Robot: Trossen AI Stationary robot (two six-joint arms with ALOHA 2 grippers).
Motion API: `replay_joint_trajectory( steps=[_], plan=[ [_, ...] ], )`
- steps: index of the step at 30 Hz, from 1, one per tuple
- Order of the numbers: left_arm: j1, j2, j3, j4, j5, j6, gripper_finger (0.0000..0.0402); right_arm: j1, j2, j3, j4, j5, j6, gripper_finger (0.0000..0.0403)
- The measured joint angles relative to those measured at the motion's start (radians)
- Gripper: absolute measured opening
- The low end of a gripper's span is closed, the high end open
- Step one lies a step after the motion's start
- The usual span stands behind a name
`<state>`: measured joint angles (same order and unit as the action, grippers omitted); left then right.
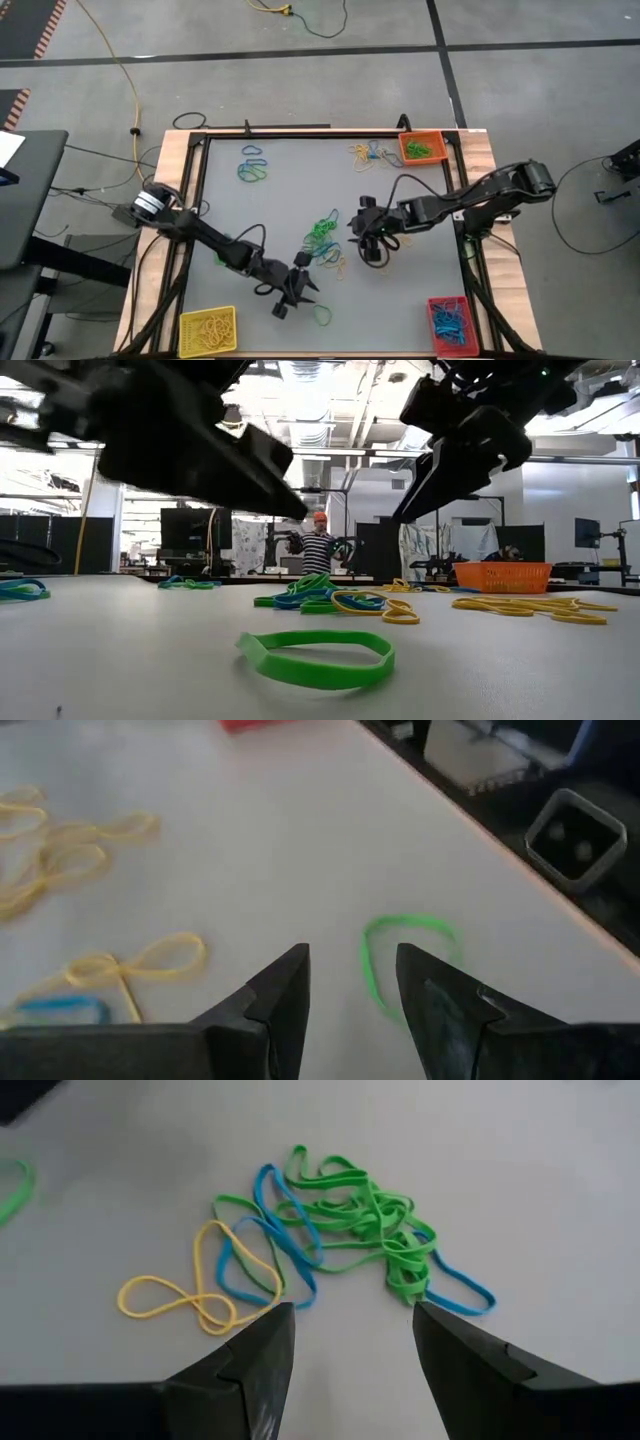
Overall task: Sort rubber bands into baskets
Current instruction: Put the green rubber band into the orange bin
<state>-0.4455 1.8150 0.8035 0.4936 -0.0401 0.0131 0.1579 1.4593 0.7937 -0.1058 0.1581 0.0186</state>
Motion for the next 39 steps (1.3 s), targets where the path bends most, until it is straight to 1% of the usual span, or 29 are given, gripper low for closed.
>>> replay_joint_trajectory(
  steps=[2, 8, 10, 17, 23, 39],
  plan=[
    [-0.015, 0.04, 0.032, 0.02, -0.009, 0.001, 0.0141, 0.013, 0.0, 0.0, 0.008, 0.0, 0.013, 0.0232],
    [-0.049, 0.138, 0.078, 0.004, -0.085, 0.002, 0.0144, 0.071, 0.0, -0.001, 0.038, 0.0, 0.044, 0.0232],
    [-0.052, 0.166, 0.1, 0.017, -0.086, 0.001, 0.0149, 0.091, 0.0, 0.0, 0.042, 0.008, 0.061, 0.0232],
    [-0.07, 0.175, 0.112, 0.009, -0.082, -0.041, 0.0183, 0.165, 0.0, 0.0, 0.058, 0.062, 0.112, 0.0232],
    [-0.075, 0.184, 0.111, -0.021, -0.075, -0.1, 0.0206, 0.207, 0.0, 0.0, 0.073, 0.102, 0.113, 0.0232],
    [-0.077, 0.183, 0.112, -0.084, -0.079, -0.091, 0.0211, 0.206, 0.0, 0.0, 0.09, 0.108, 0.105, 0.0232]
  ],
)
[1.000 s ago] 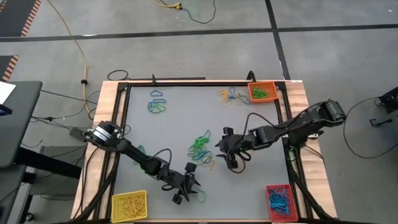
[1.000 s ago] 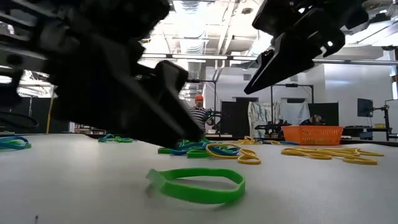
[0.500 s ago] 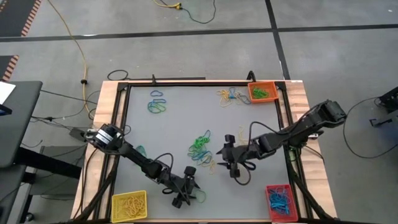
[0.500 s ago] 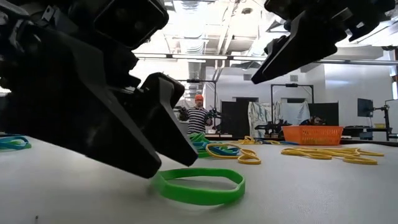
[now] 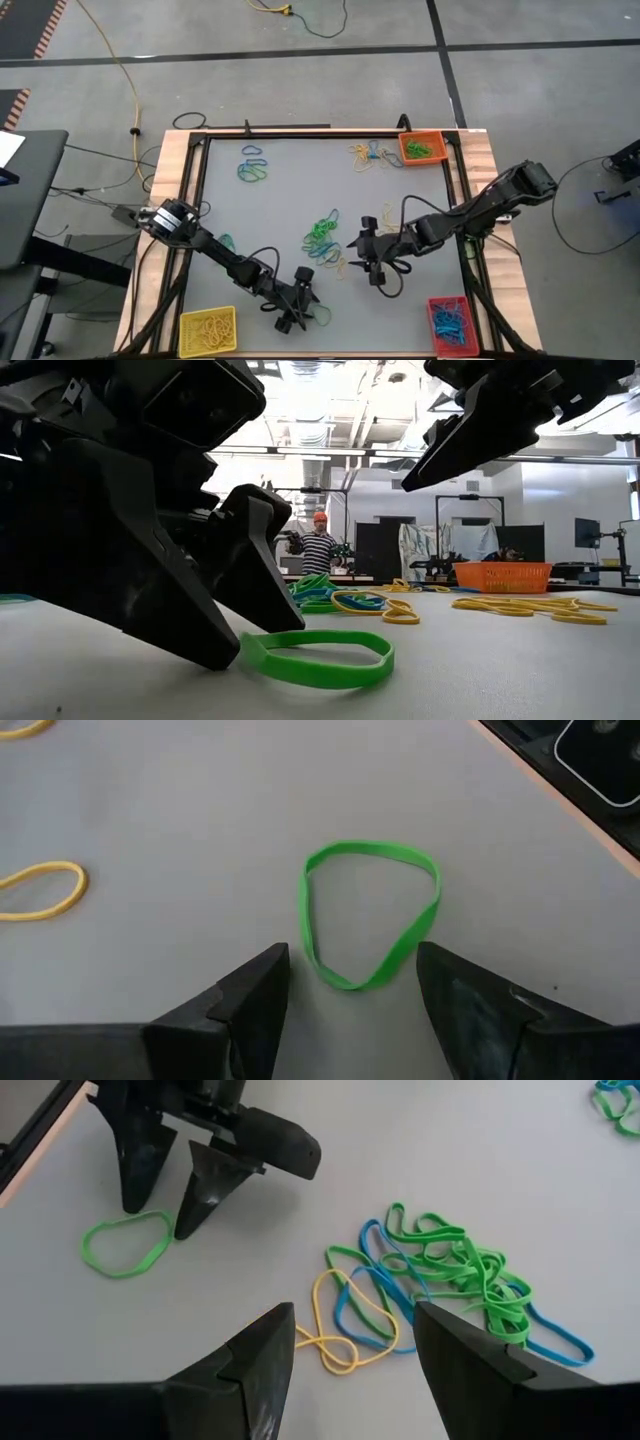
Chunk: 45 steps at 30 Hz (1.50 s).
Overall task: Sort rubber bands into baskets
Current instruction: Put the green rubber band into the orange bin
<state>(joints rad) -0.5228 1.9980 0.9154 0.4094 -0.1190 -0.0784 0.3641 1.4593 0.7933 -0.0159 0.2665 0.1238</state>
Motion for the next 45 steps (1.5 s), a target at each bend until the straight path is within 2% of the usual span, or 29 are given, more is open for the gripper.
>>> replay_joint_trajectory(
  steps=[6, 9, 24, 35, 45],
  plan=[
    [0.004, -0.001, 0.0, -0.005, -0.039, -0.009, 0.0208, 0.0, 0.0, 0.0, 0.013, 0.0, 0.0, 0.0232],
    [0.005, -0.001, 0.0, -0.008, -0.031, -0.006, 0.0189, 0.0, 0.0, 0.0, 0.014, 0.0, 0.0, 0.0232],
    [0.019, -0.002, 0.0, -0.026, 0.007, 0.022, 0.0007, 0.0, 0.0, 0.0, 0.026, 0.002, 0.0, 0.0232],
    [0.026, -0.002, 0.03, -0.062, -0.051, 0.114, 0.0, 0.003, 0.0, 0.0, 0.026, 0.005, 0.0, 0.0232],
    [0.06, -0.001, 0.163, -0.314, -0.269, 0.155, 0.0, 0.052, 0.0, 0.0, 0.092, -0.002, -0.046, 0.0232]
  ],
)
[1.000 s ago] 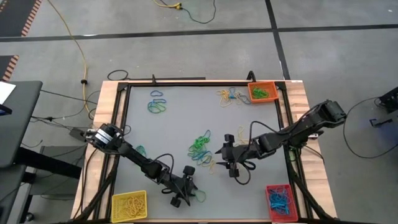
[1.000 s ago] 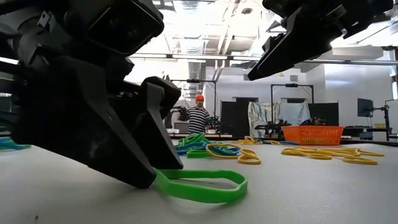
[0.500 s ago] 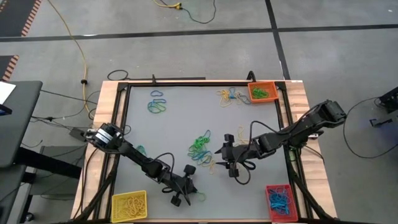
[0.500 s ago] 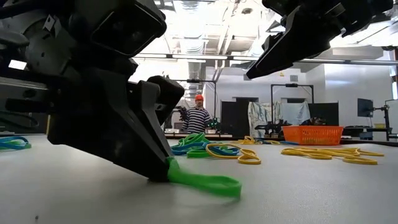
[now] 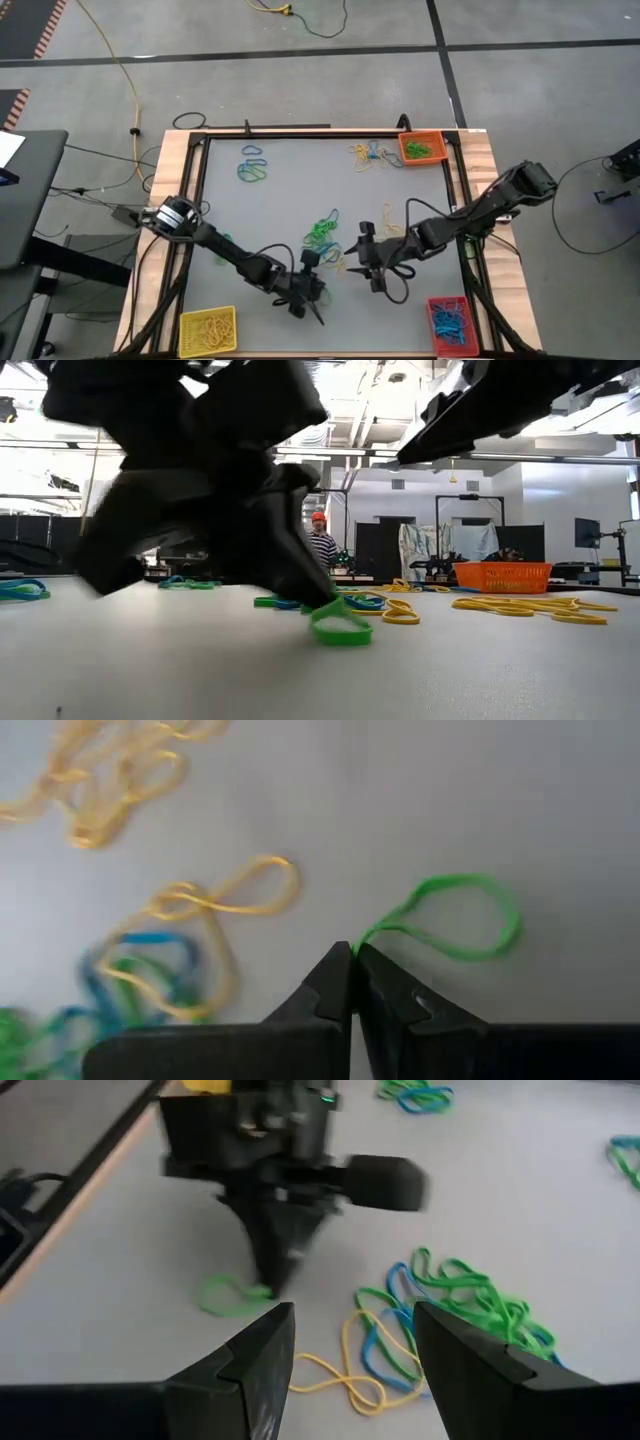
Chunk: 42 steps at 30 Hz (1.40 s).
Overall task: Sort rubber bands into baskets
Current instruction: Put the green rubber band into the orange bin
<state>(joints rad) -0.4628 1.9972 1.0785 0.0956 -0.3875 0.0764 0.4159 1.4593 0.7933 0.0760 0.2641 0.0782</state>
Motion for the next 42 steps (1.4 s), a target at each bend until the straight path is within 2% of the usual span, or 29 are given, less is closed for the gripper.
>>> replay_joint_trajectory(
  steps=[4, 11, 19, 28, 42],
  plan=[
    [0.015, 0.0, 0.08, -0.14, -0.029, 0.015, 0.0, 0.012, 0.0, 0.0, 0.015, -0.004, -0.001, 0.0232],
    [0.044, 0.0, 0.223, -0.375, -0.137, 0.013, 0.0, 0.011, 0.001, 0.0, 0.015, -0.004, 0.0, 0.0232],
    [0.073, 0.0, 0.344, -0.551, -0.214, 0.015, 0.0, 0.011, 0.001, 0.0, 0.015, -0.004, 0.001, 0.0232],
    [0.081, 0.0, 0.456, -0.673, -0.297, 0.026, 0.0, 0.01, 0.001, 0.0, 0.015, -0.002, 0.001, 0.0232],
    [0.08, -0.002, 0.543, -0.733, -0.324, 0.085, 0.0, 0.007, 0.001, 0.0, 0.005, 0.087, 0.003, 0.0232]
  ],
)
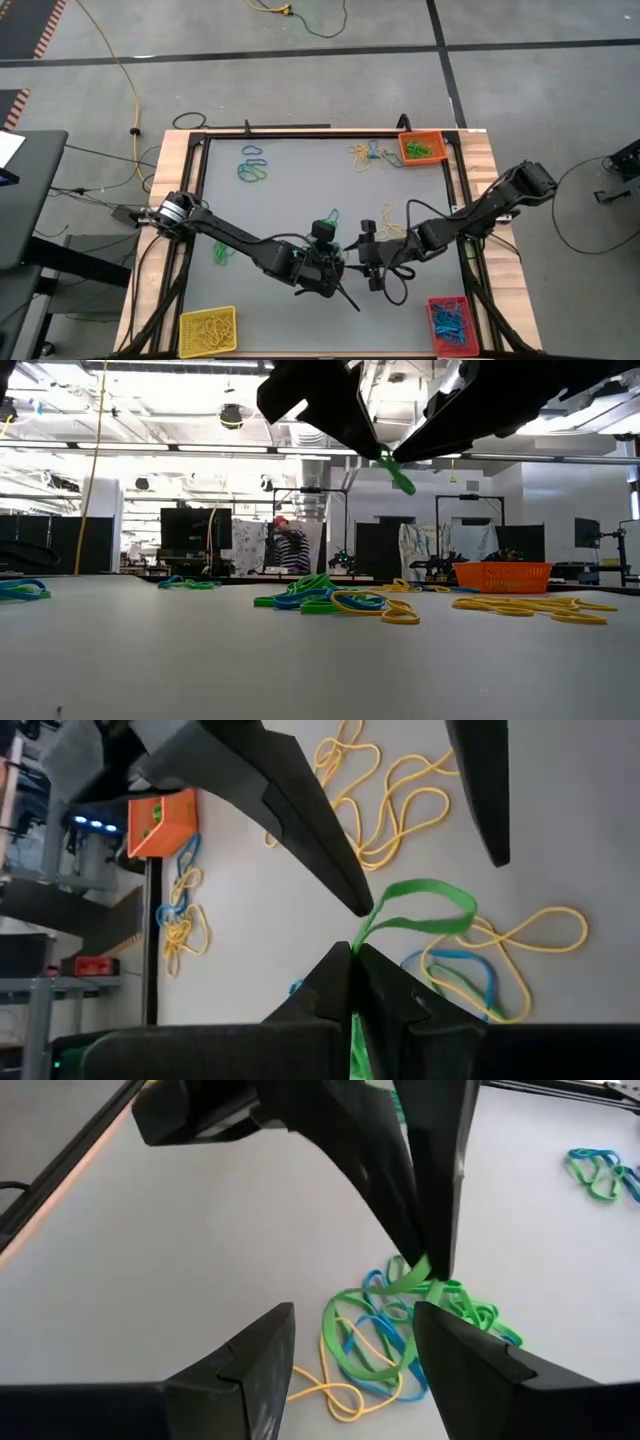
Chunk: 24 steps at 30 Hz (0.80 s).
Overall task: Sort rubber bands into baskets
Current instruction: Put the green rubber band into the orange bin
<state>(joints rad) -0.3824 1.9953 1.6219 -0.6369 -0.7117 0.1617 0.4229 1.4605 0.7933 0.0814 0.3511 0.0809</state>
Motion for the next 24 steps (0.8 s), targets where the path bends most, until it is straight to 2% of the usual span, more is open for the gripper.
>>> replay_joint_trajectory(
  steps=[20, 24],
  plan=[
    [-0.003, 0.0, 0.118, -0.104, -0.062, 0.069, 0.0, -0.014, 0.0, 0.0, -0.006, 0.018, 0.008, 0.0232],
    [-0.001, 0.0, 0.119, -0.14, -0.063, 0.053, 0.0, -0.014, 0.0, 0.0, -0.006, 0.018, 0.008, 0.0215]
  ],
)
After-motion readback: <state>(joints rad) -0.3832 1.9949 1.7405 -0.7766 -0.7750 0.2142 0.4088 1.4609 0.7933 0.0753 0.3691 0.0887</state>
